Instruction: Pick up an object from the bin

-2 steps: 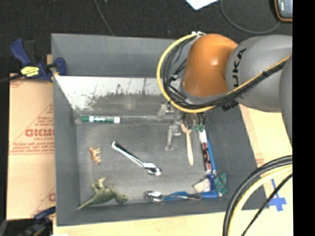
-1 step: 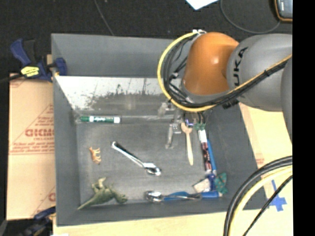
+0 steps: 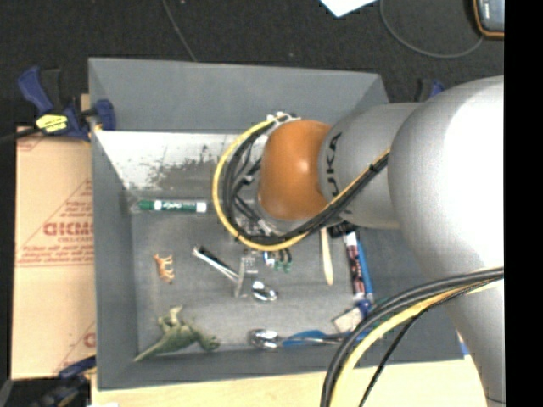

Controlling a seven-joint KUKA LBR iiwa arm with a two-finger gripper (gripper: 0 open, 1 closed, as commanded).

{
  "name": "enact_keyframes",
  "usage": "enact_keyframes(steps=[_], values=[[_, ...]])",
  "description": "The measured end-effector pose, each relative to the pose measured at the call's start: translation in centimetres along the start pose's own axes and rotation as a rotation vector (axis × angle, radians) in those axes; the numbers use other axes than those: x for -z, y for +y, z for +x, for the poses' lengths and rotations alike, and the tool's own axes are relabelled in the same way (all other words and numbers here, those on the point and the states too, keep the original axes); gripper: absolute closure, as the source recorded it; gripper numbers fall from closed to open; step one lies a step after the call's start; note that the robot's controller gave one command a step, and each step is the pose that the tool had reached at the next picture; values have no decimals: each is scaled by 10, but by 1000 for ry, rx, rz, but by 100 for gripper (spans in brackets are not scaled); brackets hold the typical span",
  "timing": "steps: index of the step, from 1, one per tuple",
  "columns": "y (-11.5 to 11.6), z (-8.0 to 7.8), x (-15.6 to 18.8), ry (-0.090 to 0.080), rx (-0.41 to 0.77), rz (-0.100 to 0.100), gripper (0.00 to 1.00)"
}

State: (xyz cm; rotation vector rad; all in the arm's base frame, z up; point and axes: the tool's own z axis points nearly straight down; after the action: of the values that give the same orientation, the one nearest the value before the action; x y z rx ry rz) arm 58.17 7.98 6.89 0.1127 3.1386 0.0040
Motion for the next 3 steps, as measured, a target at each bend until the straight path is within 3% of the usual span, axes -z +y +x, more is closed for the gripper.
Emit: enact_keyframes(steps=[1,2,3], values=[[6,5,49,-22,-62,1,0],[-2,1,7,-2,-12,3,0],[7,17,2,-22,-356,-4,0]])
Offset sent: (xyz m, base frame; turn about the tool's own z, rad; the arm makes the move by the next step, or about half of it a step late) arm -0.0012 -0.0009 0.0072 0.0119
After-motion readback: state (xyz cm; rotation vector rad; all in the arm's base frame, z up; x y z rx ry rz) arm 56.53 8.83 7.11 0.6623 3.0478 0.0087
